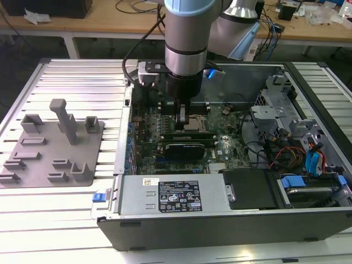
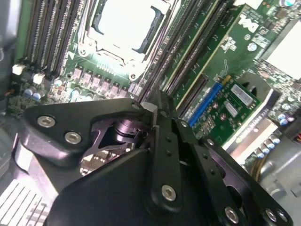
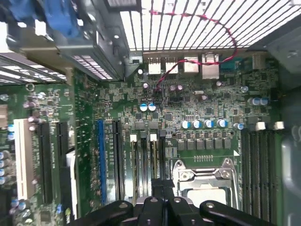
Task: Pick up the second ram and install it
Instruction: 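Press down the second ram until it locks into place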
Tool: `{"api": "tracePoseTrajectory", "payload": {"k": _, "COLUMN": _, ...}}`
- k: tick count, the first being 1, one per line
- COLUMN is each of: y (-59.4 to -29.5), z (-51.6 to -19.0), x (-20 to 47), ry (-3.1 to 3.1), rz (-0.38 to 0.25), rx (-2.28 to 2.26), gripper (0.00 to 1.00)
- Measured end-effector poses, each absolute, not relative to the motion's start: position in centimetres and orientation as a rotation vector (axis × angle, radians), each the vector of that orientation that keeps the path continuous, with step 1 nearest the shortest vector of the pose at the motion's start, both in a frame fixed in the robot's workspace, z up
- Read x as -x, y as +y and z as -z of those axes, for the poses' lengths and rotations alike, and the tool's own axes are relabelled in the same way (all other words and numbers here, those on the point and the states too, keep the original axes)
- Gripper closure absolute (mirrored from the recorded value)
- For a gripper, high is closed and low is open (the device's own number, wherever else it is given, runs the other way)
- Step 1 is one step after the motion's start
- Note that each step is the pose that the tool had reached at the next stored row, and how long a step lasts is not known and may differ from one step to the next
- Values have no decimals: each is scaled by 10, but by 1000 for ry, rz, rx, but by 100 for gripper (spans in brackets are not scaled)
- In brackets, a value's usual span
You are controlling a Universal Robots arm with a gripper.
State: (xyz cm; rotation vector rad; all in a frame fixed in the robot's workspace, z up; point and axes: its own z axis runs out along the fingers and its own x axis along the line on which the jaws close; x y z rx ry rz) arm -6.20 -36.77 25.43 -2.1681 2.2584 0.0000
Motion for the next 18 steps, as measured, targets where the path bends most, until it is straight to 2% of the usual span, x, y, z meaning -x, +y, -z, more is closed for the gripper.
{"api": "tracePoseTrajectory", "payload": {"k": 18, "y": -368, "z": -256, "x": 23, "ry": 2259, "rz": 0, "rx": 2168, "gripper": 92}}
